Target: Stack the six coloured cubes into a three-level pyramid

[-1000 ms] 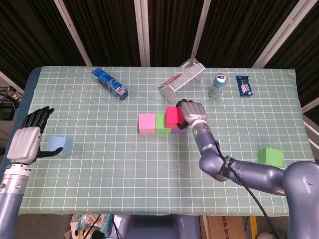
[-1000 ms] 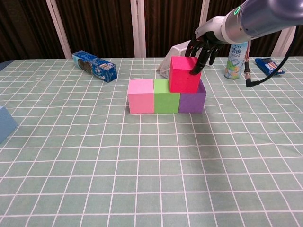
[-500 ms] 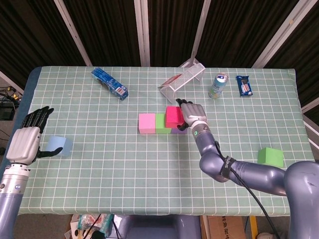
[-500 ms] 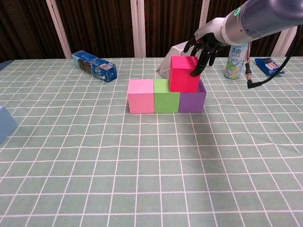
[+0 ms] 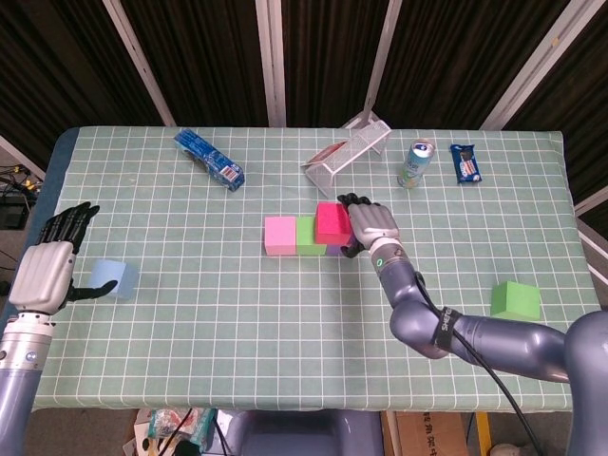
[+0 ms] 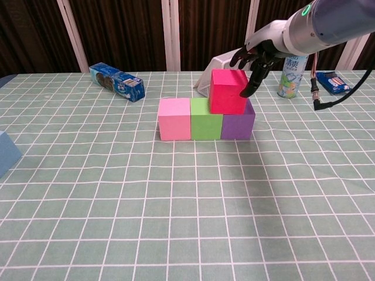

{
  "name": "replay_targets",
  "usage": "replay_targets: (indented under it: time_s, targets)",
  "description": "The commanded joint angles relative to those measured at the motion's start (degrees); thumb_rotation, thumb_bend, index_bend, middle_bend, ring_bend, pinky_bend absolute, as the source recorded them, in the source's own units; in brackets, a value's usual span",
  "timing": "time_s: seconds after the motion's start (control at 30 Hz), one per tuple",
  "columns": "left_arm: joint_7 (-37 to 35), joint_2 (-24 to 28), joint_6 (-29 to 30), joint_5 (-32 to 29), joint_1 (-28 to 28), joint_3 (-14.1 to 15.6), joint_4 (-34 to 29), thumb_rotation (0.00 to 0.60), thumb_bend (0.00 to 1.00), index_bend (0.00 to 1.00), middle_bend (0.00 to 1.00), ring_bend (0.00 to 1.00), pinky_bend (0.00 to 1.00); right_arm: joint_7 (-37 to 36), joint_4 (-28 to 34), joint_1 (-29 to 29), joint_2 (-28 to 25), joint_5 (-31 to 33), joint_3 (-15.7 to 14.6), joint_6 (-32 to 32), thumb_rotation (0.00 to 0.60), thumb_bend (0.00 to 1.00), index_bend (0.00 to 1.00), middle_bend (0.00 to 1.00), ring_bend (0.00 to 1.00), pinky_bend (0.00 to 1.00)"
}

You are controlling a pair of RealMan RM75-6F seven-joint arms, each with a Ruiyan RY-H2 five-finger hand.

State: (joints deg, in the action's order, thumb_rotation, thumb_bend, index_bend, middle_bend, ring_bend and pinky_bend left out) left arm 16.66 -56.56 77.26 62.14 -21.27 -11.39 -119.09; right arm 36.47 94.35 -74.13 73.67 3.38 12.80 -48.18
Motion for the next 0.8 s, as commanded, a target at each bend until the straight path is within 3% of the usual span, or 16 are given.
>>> replay_targets:
  time_s: [0.03, 0.23, 0.43, 0.67, 0.8]
  targets:
    - [-0.2, 0.1, 0.0, 0.0, 0.1, 0.0, 0.0, 0.6, 0.08, 0.0, 0.02, 0.0, 0.05, -2.7, 4.5, 2.7, -3.0, -4.5, 0.1, -2.5, 0.6, 0.35, 0.0, 0.0, 0.02, 0.12]
    - [-1.0, 0.5, 0.0, 0.2, 0.3, 0.0, 0.1, 0.6, 0.08, 0.0, 0.02, 0.0, 0.05, -9.3, 13.5, 11.0, -8.7, -17.0, -1.0, -10.2, 0.6, 0.35, 0.0, 0.0, 0.0, 0.1]
    - [-0.9, 0.2, 0.1, 1.0, 0.5, 0.4, 0.2, 0.6, 0.08, 0.0, 0.02, 0.0, 0.05, -16.9, 20.0, 21.9, -13.4, -31.2, -5.2, -17.0, 0.6, 0.35, 0.0, 0.0, 0.0, 0.08]
    - [0.5, -1.5, 0.3, 2.1, 0.5, 1.3, 0.3, 0.6, 0.08, 0.0, 0.02, 0.0, 0.05, -24.5, 22.1, 33.4, -17.1, -45.6, -11.1, -22.0, 0.6, 0.35, 0.0, 0.0, 0.0, 0.03]
    - [1.3, -3.1, 0.7, 1.9, 0.7, 2.0, 0.5, 0.6, 0.08, 0.0, 0.02, 0.0, 0.05, -28.3, 20.1, 40.3, -18.8, -55.2, -14.7, -26.3, 0.6, 0.35, 0.0, 0.0, 0.0, 0.02]
